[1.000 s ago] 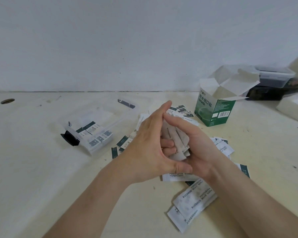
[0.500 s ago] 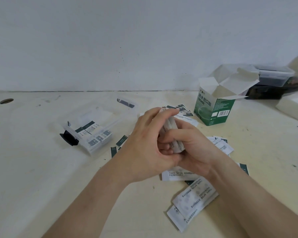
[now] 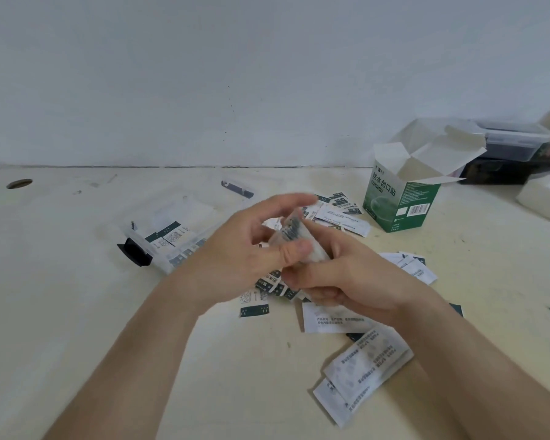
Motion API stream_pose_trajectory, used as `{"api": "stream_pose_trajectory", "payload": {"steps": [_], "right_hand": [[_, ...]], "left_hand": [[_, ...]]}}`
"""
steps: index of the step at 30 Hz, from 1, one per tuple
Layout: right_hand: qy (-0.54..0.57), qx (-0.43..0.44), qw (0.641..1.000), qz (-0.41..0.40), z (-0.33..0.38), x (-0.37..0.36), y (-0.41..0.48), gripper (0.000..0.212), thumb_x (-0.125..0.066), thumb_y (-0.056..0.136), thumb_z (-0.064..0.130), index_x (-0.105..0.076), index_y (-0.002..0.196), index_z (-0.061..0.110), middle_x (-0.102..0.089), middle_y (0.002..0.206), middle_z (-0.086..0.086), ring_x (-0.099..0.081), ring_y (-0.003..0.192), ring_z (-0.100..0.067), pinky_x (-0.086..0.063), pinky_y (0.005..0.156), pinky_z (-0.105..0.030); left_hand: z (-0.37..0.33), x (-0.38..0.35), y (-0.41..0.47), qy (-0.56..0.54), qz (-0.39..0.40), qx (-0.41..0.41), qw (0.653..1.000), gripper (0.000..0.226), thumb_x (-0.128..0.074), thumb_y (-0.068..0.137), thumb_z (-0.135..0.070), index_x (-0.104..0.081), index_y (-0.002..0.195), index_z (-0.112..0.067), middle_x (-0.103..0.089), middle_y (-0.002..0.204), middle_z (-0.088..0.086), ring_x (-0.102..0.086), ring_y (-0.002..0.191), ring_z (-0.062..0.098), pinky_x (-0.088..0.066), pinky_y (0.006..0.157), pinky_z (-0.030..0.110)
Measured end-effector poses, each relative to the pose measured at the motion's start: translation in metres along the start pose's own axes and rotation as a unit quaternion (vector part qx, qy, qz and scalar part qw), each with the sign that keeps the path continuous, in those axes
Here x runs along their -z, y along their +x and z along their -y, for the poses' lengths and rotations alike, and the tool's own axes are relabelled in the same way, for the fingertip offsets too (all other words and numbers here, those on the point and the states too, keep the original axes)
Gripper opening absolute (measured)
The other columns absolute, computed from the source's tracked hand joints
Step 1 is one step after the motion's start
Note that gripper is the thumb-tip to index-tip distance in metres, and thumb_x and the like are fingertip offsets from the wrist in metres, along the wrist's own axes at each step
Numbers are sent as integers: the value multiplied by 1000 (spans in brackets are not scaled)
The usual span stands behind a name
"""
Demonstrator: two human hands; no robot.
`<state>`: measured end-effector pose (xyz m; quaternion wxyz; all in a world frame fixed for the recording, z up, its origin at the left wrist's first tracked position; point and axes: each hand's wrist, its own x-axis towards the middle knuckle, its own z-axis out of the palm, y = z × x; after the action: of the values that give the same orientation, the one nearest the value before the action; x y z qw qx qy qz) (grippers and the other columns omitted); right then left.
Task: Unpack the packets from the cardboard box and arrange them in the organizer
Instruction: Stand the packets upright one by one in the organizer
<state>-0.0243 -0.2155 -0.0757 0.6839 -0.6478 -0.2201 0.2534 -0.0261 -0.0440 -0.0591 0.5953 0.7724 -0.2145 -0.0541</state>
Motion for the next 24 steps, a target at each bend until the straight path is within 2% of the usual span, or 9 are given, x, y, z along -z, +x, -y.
{"api": "stream_pose_trajectory", "payload": {"steps": [2,4,7,10,13,15,17,20,24], "right_hand": [[52,-8,998,24,0,1,0,36,-58,80,-8,-60,104,19,-39,73,-13,-26,45,-9,-18,41,-20],[108,-10,994,32,0,3,-1,39,-56,79,-8,-63,106,19,-45,70,-10,-25,44,-7,-19,39,-18],[155,-5,988,14,1,7,0,37,-58,83,1,-62,118,13,-54,80,-11,-32,49,-9,-26,42,-17],[164,-25,981,-101,2,6,4,27,-61,91,21,-62,114,7,-56,78,-6,-41,51,-12,-28,40,-17],[142,-41,962,-230,-2,3,8,21,-56,95,29,-60,97,8,-55,69,-7,-46,49,-14,-30,37,-19],[128,-35,950,-282,-6,4,10,24,-55,96,28,-61,96,4,-56,77,-11,-54,61,-19,-42,47,-23],[158,-23,939,-306,-8,5,11,21,-56,95,24,-60,88,4,-53,87,-15,-54,80,-26,-48,66,-33],[237,9,942,-239,-6,3,11,23,-61,92,25,-59,92,2,-52,90,-16,-53,84,-25,-50,72,-31],[167,9,979,-119,1,3,4,57,-63,87,32,-55,114,-17,-65,96,-19,-64,82,-21,-55,69,-22]], "left_hand": [[-1,3,-1,-28,23,-12,999,39,-77,72,-19,-69,110,-30,-70,102,10,-67,91,24,-57,84,36],[-2,4,-2,-45,20,-33,998,28,-79,70,-8,-71,96,-16,-72,90,9,-67,80,18,-57,71,26],[0,4,2,-13,-59,-39,997,16,-76,72,-2,-71,84,-12,-71,70,4,-60,57,19,-48,51,21],[4,3,4,24,-105,-38,993,21,-72,78,2,-69,84,-18,-67,63,-5,-57,52,17,-47,50,20],[8,-6,2,67,-60,-33,995,22,-66,88,-10,-64,94,-30,-65,74,-13,-63,64,13,-46,56,17],[11,-17,2,113,-47,-46,991,12,-63,89,-26,-60,98,-34,-63,83,-16,-62,75,9,-50,66,22],[11,-26,2,135,-72,-62,986,5,-62,91,-33,-60,94,-30,-60,76,-20,-55,69,2,-46,63,16],[8,-27,4,140,-115,-76,980,6,-59,92,-28,-59,88,-24,-57,63,-20,-50,56,1,-38,53,12],[8,-13,6,85,-134,-55,986,10,-56,94,-29,-55,89,-21,-57,61,-15,-51,54,4,-45,54,30]]}}
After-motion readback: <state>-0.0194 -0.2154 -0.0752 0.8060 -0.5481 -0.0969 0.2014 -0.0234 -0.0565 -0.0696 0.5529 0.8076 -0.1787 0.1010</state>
